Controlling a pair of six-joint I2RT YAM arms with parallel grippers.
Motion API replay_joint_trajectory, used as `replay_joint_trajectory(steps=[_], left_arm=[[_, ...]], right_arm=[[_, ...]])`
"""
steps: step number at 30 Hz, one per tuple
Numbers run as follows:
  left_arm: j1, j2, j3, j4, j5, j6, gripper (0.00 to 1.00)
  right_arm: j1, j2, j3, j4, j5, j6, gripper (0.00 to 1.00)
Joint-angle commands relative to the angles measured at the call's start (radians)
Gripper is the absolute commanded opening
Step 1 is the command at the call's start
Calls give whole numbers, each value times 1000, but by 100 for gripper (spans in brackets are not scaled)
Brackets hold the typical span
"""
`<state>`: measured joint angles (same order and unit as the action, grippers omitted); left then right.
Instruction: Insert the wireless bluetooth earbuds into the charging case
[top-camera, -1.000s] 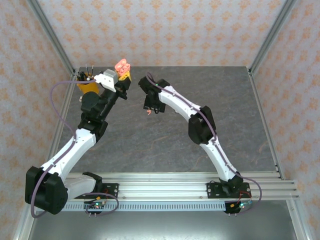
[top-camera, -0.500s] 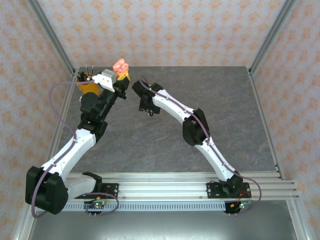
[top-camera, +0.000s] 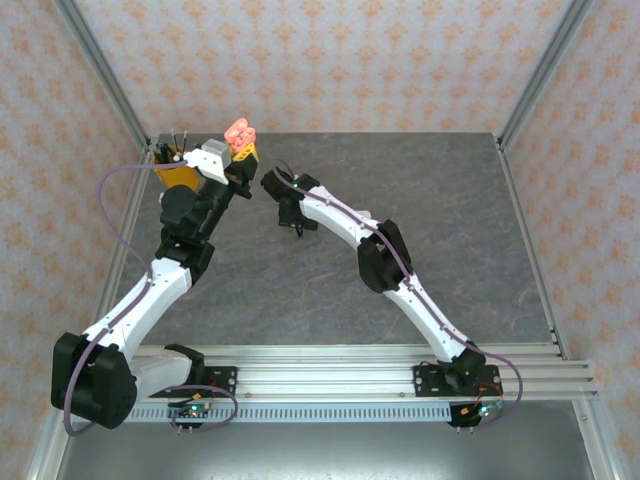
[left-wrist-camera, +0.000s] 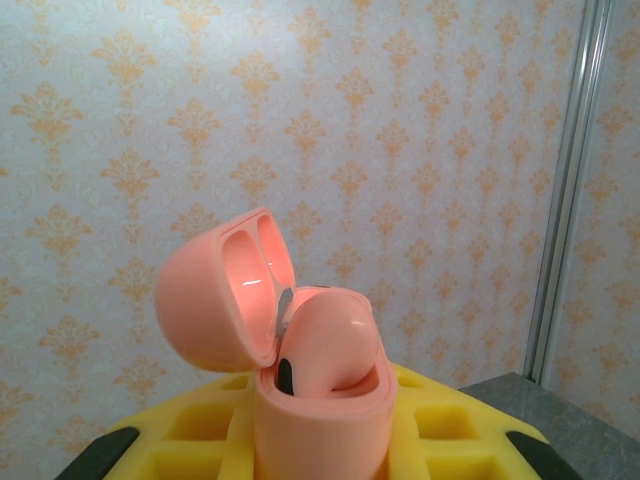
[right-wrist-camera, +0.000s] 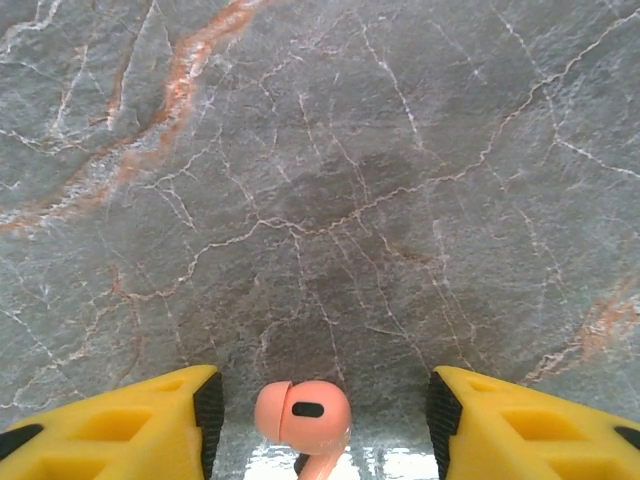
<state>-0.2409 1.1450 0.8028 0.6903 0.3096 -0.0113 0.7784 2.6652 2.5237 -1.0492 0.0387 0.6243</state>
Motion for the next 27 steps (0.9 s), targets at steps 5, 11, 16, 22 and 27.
replay_joint_trajectory(steps=[5,11,16,22,27], left_arm=[[12,-16,-14,61,2,-21,0],[12,-11,-15,62,3,-30,0],[12,-10,-14,58,8,-33,0],[12,-8,-13,57,15,-43,0],[12,-5,-7,48,27,-48,0]], right_arm=[[4,25,36,-4,33,-14,51],[4,1,18,-31,39,-21,43],[4,-64,-70,-13,56,-29,34],[4,-137,-167,7,62,-36,28],[4,-217,-284,22,74,-56,28]])
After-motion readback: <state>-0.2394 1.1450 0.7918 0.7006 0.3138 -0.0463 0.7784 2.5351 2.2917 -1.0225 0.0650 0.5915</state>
